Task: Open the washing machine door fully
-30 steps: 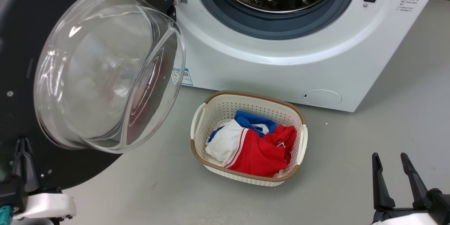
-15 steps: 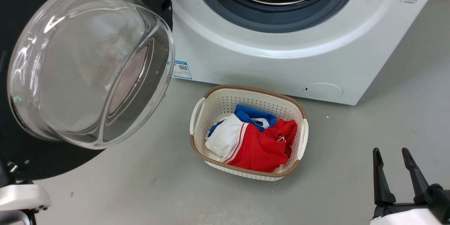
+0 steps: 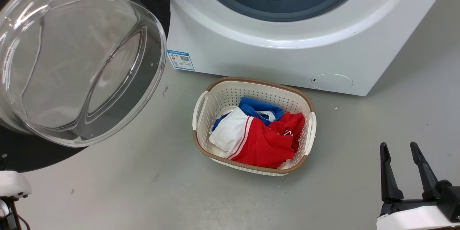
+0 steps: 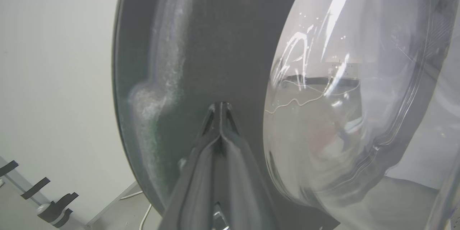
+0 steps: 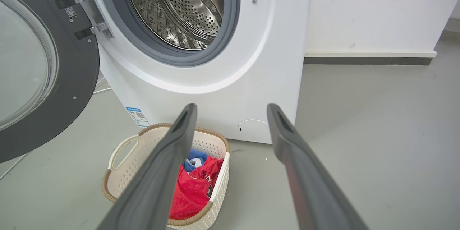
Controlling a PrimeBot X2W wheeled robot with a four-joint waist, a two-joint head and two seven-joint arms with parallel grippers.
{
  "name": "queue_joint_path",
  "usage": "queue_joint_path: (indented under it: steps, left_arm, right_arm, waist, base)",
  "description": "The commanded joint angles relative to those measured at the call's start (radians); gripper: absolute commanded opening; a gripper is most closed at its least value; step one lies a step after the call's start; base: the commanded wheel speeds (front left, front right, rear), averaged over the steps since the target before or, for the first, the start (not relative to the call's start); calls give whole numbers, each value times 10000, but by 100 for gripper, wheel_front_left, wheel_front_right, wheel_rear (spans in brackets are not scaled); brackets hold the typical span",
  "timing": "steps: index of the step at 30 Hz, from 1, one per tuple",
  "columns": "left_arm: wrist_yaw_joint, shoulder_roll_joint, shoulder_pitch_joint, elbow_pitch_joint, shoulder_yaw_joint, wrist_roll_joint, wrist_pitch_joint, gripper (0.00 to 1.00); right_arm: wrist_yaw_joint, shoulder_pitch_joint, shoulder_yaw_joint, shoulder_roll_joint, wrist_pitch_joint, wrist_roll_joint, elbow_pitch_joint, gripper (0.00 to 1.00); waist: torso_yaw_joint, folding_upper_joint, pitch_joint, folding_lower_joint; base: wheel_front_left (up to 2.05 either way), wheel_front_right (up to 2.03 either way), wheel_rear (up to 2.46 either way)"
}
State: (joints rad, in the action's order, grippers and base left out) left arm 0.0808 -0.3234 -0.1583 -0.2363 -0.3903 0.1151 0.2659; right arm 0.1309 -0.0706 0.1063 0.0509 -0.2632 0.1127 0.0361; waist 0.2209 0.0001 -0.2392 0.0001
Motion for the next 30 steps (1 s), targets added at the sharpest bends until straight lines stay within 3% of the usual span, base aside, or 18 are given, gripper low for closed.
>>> queue_joint_path:
  steps: [1,10,16,30]
  left_arm:
    - [-6,-56,-173,-58,-66,-47,-26,0]
    - [-160,93,66,-137,-249,-286,-26,0]
    - [-305,313,568,678,-45,-592,-25,0]
    - [-895,1099,1393,3022,1673,-1196,-25,0]
  right_arm:
    - [-2,132,-11,-15,-21,-73,20,100]
    - [-2,60,-55,-15,-21,84,141,100]
    - [-2,-177,-17,-15,-21,222,141,100]
    - [-2,-776,85,-13,-21,456,-280,100]
  waist:
    - [-21,-1,-17,-1]
    - [-124,-1,245,-1]
    - [-192,-1,729,-1]
    - [-520,-1,1931,-1]
  base:
    - [0,0,0]
    - [0,0,0]
    - [0,0,0]
    - [0,0,0]
